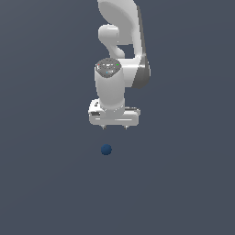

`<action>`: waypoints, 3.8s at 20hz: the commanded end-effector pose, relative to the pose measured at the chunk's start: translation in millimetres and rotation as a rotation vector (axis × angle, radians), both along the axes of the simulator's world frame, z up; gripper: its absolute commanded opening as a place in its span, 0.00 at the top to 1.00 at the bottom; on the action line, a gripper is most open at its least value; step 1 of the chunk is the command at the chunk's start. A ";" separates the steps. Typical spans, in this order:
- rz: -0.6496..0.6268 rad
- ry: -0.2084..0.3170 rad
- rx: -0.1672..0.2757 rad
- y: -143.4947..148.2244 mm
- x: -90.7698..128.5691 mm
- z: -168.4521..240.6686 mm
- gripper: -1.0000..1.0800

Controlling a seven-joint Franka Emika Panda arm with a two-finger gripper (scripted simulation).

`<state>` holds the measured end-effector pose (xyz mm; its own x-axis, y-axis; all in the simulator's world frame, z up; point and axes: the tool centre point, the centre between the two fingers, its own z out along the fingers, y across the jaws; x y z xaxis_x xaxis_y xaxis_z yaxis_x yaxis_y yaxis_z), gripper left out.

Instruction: Pick up the object and move it to a goal position.

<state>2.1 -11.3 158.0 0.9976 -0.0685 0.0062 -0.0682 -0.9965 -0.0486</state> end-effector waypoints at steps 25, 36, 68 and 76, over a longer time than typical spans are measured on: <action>-0.003 -0.019 -0.012 -2.0 24.2 -12.2 0.04; -0.134 0.008 -0.040 -39.5 47.6 -66.0 0.04; -0.158 0.013 -0.047 -46.9 50.9 -127.0 1.00; -0.158 0.014 -0.047 -47.6 50.9 -123.9 1.00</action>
